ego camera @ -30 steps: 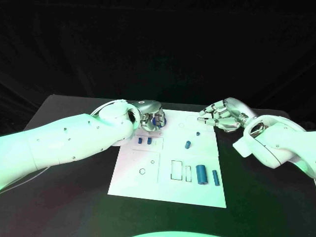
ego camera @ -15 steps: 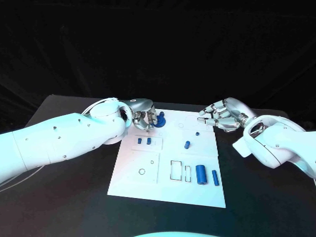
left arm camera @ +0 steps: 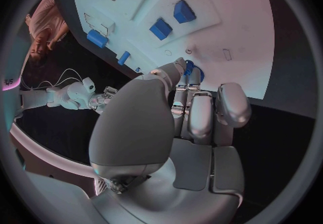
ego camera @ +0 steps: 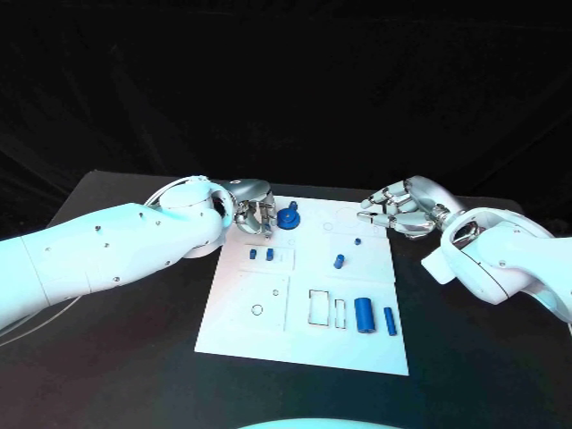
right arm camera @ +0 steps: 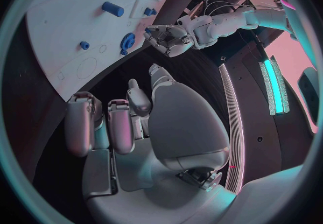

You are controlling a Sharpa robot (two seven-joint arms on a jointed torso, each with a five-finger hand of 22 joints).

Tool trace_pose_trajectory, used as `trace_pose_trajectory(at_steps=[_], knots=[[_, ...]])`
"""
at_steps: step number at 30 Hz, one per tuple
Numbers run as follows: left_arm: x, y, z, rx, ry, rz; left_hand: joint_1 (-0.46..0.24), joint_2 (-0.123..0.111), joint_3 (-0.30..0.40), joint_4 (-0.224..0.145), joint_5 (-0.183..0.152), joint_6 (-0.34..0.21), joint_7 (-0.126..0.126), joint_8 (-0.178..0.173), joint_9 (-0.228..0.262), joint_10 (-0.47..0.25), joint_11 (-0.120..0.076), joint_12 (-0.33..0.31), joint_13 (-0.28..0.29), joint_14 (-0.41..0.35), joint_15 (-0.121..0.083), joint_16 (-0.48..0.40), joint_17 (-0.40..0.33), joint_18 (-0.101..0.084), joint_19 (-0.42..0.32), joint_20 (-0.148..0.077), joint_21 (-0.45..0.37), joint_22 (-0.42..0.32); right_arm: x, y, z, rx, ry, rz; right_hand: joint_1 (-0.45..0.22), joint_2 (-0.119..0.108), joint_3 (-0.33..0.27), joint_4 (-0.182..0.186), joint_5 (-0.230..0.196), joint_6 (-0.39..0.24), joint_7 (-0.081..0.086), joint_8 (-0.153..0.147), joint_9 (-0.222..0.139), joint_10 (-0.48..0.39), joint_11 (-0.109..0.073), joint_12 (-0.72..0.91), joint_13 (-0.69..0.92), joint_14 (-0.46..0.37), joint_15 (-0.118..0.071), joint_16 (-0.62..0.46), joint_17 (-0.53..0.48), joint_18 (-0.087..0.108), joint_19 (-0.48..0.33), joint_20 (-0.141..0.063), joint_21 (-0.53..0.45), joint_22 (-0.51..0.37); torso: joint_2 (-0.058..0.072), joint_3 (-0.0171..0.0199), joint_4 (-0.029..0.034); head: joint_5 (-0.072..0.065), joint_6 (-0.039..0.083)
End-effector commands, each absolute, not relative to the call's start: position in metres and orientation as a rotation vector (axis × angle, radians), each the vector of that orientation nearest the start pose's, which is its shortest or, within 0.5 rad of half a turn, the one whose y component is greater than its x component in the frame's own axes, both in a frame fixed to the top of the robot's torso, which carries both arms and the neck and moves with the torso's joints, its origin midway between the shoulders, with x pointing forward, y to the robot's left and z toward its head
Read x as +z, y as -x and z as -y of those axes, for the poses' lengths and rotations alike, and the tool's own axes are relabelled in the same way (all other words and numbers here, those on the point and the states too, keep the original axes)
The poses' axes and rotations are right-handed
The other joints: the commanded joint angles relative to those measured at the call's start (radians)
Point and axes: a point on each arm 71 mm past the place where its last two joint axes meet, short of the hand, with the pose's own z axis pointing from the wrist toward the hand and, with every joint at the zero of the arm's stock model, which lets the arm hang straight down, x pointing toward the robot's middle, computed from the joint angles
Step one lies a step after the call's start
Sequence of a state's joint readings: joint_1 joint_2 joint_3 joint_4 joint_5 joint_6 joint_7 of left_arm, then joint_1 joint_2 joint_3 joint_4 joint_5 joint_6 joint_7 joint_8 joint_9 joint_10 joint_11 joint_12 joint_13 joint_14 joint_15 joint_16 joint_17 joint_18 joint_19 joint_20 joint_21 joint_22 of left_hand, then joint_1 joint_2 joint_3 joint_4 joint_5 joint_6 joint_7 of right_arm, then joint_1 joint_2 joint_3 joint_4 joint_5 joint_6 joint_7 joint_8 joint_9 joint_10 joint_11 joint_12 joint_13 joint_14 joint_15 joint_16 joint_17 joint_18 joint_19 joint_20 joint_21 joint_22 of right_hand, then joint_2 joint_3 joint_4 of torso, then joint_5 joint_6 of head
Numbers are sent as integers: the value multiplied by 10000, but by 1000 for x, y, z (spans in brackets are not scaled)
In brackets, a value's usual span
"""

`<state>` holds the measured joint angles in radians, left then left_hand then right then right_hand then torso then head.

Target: Assemble the parts on the task board

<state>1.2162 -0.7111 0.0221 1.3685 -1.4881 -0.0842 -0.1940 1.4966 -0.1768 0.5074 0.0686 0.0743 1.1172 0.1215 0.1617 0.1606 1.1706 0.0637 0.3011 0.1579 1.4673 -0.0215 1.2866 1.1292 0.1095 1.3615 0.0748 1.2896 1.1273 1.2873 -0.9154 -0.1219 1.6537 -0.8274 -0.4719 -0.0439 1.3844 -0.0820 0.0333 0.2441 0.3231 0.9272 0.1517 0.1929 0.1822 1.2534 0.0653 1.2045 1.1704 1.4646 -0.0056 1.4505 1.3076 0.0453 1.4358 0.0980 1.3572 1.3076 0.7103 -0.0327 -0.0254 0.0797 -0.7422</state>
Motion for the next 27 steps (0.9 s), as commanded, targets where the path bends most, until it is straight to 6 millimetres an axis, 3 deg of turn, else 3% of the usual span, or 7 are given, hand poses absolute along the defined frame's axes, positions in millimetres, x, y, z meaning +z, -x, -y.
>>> trace_pose_trajectory(at_steps=[1,27], knots=[[-181,-522,-178,-5226,-1919,-18475,-100,0,9,-52,56,46,8,-46,-15,220,-142,-32,19,124,-46,42,-14,-149,36,4,33,-2,-164,-469,208,9555,-4240,-16720,-66,60,-20,-12,33,3,-39,52,-16,2,-18,-8,12,604,-47,-26,708,119,-57,0,-58,1130,-4,-2,-8,3,-4],[-187,-521,-174,-5299,-2053,-18817,-261,-25,6,-22,33,64,1,-90,-28,228,-142,-98,32,102,-43,21,-85,-135,-4,-2,-3,-58,-164,-469,208,9568,-4230,-16732,-66,60,-20,-12,33,3,-39,52,-16,2,-18,-8,12,604,-47,-26,708,119,-57,0,-58,1130,0,5,-5,2,-24]])
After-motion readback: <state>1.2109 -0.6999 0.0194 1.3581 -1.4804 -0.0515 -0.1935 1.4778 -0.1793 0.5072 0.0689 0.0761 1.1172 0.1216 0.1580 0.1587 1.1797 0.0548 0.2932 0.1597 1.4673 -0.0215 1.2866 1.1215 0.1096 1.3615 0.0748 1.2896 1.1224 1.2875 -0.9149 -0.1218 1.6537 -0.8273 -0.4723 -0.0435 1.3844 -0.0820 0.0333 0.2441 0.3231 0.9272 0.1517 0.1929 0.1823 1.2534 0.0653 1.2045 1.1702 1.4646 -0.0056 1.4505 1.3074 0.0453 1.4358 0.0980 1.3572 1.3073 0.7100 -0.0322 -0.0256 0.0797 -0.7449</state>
